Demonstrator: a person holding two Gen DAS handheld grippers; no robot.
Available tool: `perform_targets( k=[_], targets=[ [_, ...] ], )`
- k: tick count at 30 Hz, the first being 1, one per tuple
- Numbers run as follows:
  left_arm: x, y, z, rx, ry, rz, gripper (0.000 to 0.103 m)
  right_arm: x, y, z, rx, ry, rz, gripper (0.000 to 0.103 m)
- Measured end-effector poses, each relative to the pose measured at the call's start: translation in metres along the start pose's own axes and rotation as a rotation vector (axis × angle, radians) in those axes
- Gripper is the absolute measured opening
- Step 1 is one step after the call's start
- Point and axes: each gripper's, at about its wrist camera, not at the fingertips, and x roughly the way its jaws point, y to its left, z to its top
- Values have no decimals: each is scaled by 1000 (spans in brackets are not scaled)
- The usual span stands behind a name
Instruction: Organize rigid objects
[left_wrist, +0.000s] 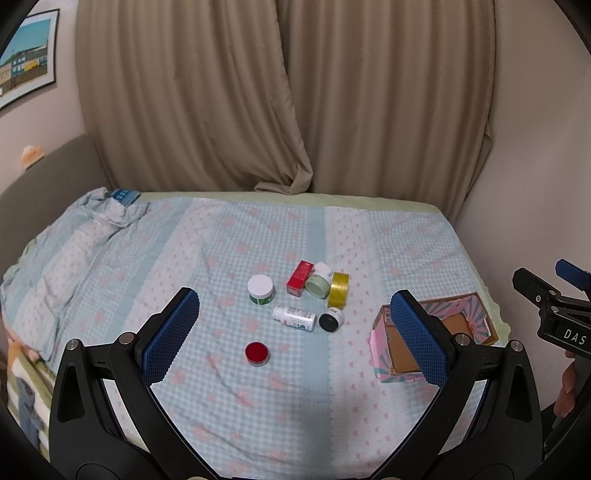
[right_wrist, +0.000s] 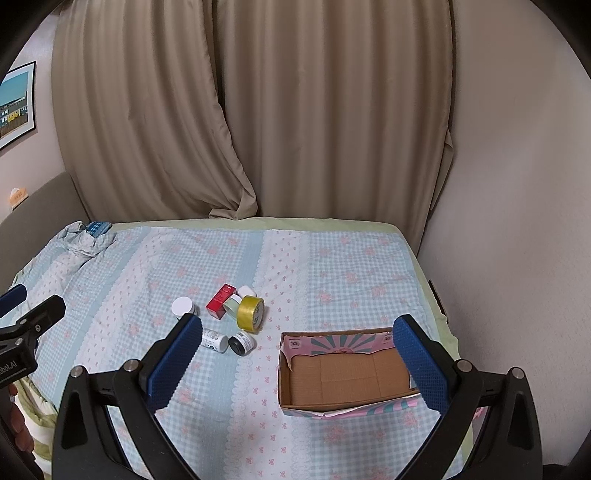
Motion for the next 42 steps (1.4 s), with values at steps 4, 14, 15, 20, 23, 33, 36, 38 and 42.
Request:
perform_targets(
  k=[4,14,15,20,23,33,36,38,42],
  targets=[
    [7,1,7,-14,27,20,103,5,-3,2,-5,20,19,103],
    [94,44,7,-19,146,45,103,73,18,4,-44,138,64,103],
    [104,50,8,-17,157,40,103,82,24,4,-42,153,64,103],
    [169,85,14,9,227,2,102,135,58,9,-22,245,44,103],
    [210,104,15,37,268,-19,102,169,75,13,19,302,27,103],
    [356,132,-12,134,421,-76,102,281,118,13,133,447,-27,103],
    [393,133,-23,132,452,-81,102,318,124,10,121,506,-40,103],
    [421,130,-33,144,484,-77,102,340,129,8,113,540,-37,103],
    [461,122,-50,159,536,-82,102,386,132,1,90,604,-37,103]
  ],
)
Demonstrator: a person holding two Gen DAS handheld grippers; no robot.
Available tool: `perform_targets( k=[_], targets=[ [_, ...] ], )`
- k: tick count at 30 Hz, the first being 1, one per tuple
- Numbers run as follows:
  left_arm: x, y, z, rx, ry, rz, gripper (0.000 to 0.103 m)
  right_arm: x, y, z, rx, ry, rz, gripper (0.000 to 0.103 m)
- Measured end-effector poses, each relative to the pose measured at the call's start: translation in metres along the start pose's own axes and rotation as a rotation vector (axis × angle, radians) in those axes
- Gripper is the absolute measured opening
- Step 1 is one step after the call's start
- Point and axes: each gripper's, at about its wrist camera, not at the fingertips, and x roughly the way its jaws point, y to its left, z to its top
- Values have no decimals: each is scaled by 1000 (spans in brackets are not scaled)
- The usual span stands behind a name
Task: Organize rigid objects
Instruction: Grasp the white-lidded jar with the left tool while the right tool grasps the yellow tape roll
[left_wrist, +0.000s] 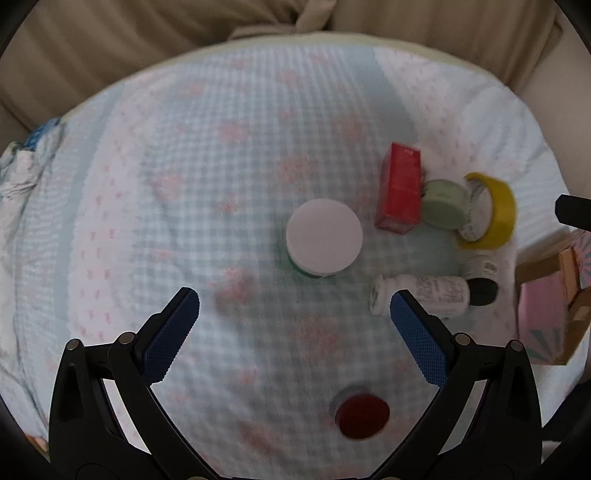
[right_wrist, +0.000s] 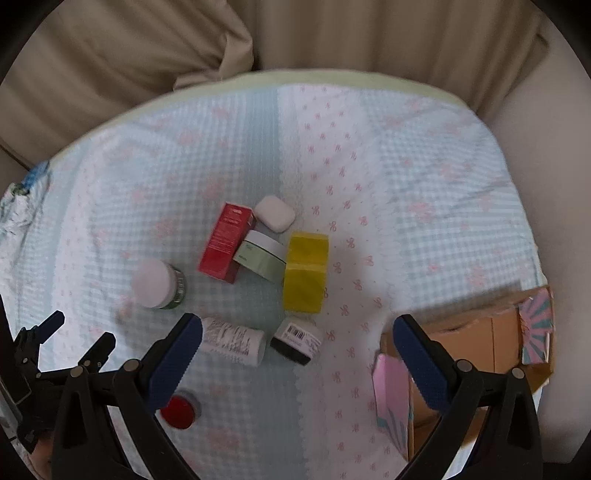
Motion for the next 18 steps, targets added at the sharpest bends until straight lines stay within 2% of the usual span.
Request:
perform_targets(
  k=[7,12,15,16,17,18],
  targets=[
    [70,-12,14,75,62,3,102,75,5,21,-34,139,-65,100],
    [96,-18,21,100,86,-14,102,122,4,26,-32,248,-92,97],
    [111,-24,23,139,97,-1,102,139,3,26,-24,290,-95,89],
    [114,-26,24,144,99,2,101,143,3,26,-26,299,-99,85],
    [118,-26,25,148,106,0,95,147,1,26,-25,308,-104,82],
    [120,-27,24,149,111,-5,82,150,-1,26,-19,315,-103,79]
  ],
)
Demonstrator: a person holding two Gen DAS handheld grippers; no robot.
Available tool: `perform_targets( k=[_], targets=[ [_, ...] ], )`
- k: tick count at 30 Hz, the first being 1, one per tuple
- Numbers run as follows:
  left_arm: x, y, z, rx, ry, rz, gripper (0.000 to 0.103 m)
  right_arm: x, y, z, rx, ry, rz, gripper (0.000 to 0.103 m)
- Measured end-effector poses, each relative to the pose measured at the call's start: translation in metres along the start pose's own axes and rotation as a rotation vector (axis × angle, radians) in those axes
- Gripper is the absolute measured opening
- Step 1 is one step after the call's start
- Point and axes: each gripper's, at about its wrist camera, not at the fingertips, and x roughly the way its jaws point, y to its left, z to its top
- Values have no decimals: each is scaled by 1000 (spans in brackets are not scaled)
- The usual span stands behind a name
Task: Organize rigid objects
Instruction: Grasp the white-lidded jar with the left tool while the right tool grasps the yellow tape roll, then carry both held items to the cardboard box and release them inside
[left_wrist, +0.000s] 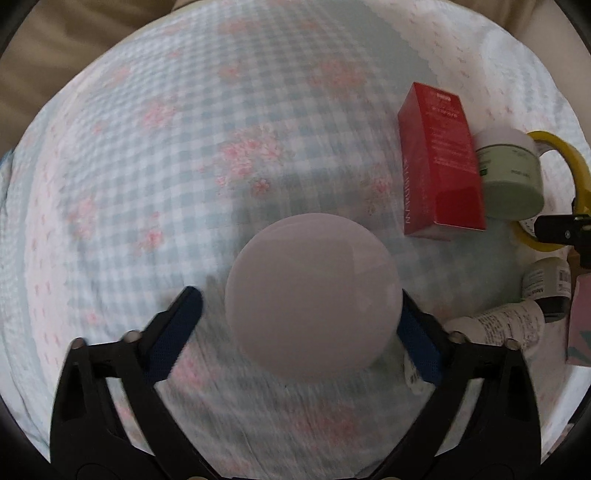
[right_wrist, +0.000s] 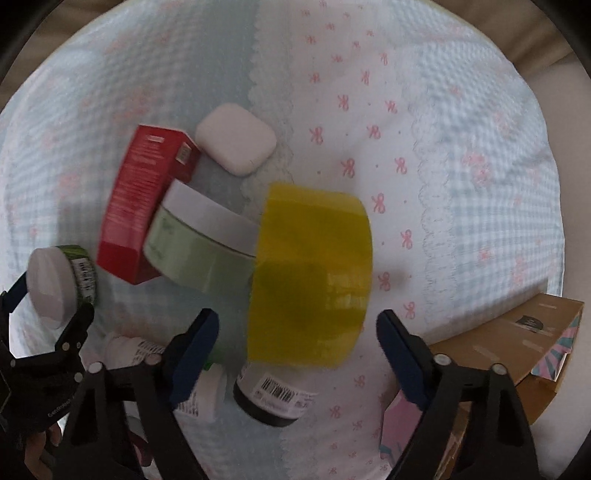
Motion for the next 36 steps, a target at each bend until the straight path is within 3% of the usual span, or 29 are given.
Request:
perform_targets(
  k=[2,5,13,19,27,36],
  targets=[
    [4,-1,1,-2,9,-60,69,5,-5,1,19,10,19,62],
    [5,-6,0,6,-1,-49,69,10,-14,2,50,24,63,39],
    [-3,-9,-2,-15,-6,-37,69,3,-32,0,107,3,115,38],
    [-28,7,-4,-37,-42,-48,69,-24,-50,-2,123,-32,102,38],
    [-95,21,-14,-89,-101,-52,69,-77,-72,-31,148,-75,112,38],
    [-191,17,-35,-102,-171,-41,69,-144,-46,-81,126,-168,136,38]
  ],
)
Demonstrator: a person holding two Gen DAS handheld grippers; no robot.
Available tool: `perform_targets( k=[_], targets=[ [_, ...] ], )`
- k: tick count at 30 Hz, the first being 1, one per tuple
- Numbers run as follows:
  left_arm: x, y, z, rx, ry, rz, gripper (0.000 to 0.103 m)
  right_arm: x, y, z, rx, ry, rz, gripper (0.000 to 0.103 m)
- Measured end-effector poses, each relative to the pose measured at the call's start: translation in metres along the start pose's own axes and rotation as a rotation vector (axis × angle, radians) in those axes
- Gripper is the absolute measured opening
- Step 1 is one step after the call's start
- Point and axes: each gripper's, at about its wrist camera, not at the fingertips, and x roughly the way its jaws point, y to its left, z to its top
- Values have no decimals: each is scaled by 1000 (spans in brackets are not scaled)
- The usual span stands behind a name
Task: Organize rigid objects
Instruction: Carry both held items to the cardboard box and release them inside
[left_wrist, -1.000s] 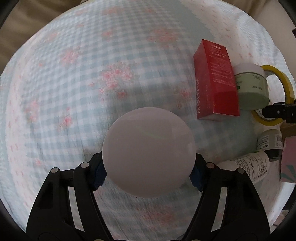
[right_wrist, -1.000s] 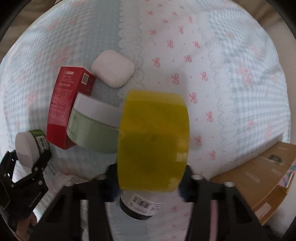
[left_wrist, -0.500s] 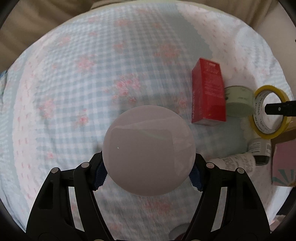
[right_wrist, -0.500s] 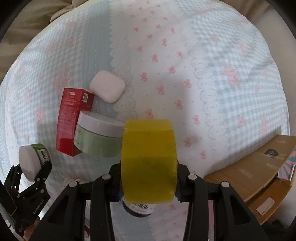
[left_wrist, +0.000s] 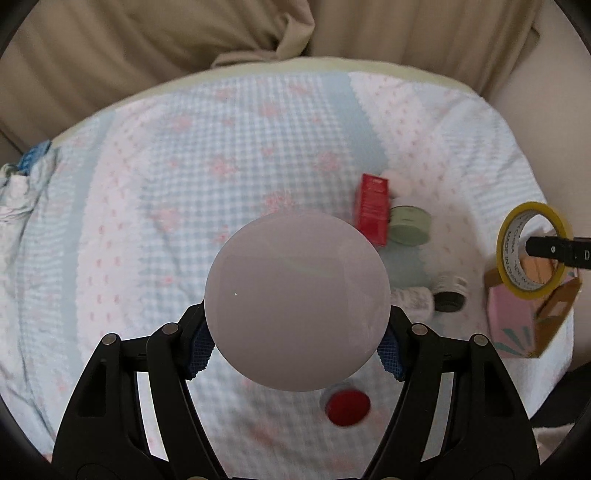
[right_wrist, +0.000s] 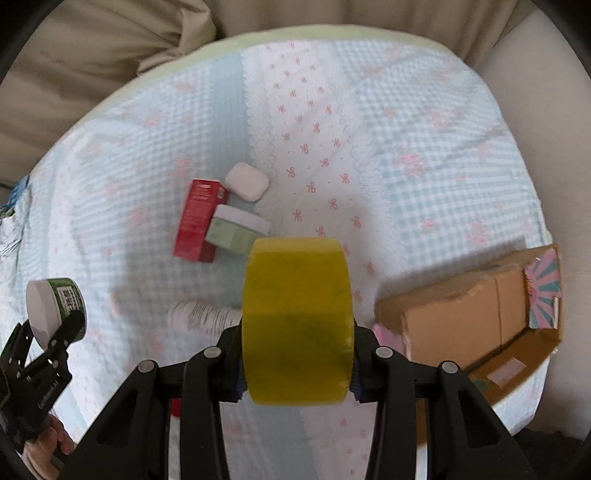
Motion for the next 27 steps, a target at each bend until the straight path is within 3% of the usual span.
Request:
perform_targets(
  k=[7,13,21,27],
  targets=[
    [-62,-24,-23,-14,-26,-21,69,-60,-14,-52,-41,-5,79,38],
    [-99,-73,-46,-25,-39,-39,69,-95,-46,-91,-70,-41,102,38],
    [-130,-184,-64,-65,-71,-68,69,-119,-139,-113,-83,-62,99,38],
    [-116,-277,-71,-61,-40,-91,69,-119,-219,-119,-96,-56,92,38]
  ],
)
